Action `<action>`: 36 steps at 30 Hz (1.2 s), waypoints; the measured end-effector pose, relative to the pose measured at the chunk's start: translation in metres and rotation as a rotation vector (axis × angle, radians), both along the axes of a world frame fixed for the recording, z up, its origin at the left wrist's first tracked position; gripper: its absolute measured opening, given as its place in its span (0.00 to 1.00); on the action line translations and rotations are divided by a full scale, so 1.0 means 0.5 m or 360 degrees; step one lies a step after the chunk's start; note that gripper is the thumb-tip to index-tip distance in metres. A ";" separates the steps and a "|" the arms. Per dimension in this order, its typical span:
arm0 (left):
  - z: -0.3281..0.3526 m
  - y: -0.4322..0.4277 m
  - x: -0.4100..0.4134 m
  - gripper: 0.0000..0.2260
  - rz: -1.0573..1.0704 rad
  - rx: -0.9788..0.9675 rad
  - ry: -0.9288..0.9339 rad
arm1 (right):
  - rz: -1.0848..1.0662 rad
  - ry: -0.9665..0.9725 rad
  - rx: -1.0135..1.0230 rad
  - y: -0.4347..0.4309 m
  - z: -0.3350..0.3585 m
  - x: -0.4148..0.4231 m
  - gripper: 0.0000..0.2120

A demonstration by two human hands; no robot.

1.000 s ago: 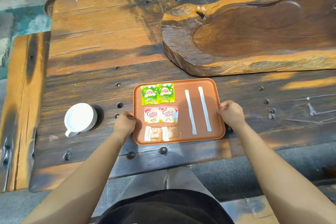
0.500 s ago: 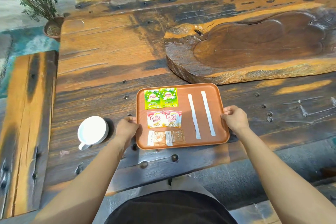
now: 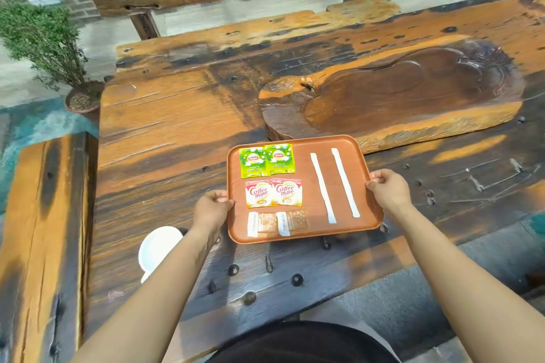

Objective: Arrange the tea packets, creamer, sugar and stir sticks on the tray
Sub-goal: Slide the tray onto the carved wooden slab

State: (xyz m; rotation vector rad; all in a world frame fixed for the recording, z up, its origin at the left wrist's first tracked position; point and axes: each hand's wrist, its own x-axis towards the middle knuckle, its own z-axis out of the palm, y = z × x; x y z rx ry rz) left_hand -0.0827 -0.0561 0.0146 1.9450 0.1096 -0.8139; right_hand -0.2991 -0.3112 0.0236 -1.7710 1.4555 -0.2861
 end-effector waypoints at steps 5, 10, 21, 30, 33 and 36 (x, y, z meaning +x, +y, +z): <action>0.017 -0.053 0.017 0.07 -0.0010 -0.0037 -0.0005 | -0.0063 -0.0015 -0.0048 -0.045 0.032 0.004 0.05; 0.031 -0.125 0.019 0.07 0.0019 -0.0091 -0.0026 | -0.0046 -0.0040 -0.0069 -0.110 0.048 0.007 0.04; 0.033 -0.364 -0.028 0.13 0.0109 -0.0090 0.0033 | 0.0050 0.0019 -0.0101 -0.372 0.038 0.005 0.02; 0.023 -0.572 -0.040 0.11 0.0039 -0.0039 -0.0008 | 0.0052 0.0084 -0.0130 -0.583 0.025 0.013 0.05; 0.016 -0.628 -0.035 0.11 0.0064 0.0010 -0.0005 | 0.0032 0.0094 -0.0169 -0.638 0.027 0.024 0.06; 0.008 -0.681 -0.029 0.13 0.0062 0.0022 0.0029 | 0.0017 0.0096 -0.0170 -0.690 0.026 0.035 0.06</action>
